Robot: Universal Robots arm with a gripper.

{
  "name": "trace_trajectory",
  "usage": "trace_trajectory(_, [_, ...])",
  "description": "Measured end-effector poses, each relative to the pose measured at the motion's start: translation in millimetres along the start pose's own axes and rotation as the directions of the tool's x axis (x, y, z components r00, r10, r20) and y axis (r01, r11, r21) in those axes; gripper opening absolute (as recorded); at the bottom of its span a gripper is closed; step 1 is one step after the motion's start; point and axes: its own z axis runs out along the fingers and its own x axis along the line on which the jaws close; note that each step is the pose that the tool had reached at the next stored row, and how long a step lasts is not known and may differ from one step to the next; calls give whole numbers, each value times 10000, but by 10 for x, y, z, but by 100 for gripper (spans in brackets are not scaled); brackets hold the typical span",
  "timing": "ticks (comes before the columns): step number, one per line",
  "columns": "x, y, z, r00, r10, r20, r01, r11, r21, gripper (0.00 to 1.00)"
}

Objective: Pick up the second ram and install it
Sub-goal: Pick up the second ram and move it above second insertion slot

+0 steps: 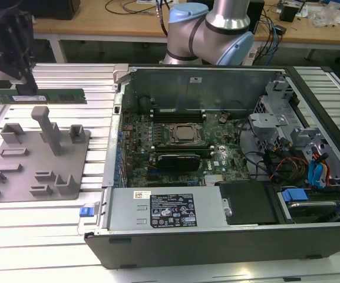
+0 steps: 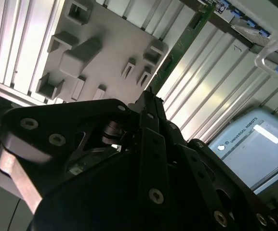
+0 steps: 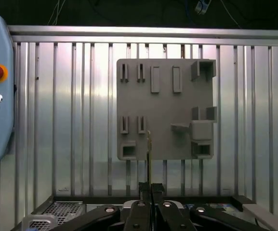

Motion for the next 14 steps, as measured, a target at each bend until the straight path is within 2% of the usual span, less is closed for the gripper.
trace_trajectory(9, [1, -332, -10, 10000, 2, 1, -2, 10000, 1, 9])
trace_trajectory(14, [3, -614, -19, 10000, 0, 1, 0, 10000, 1, 9])
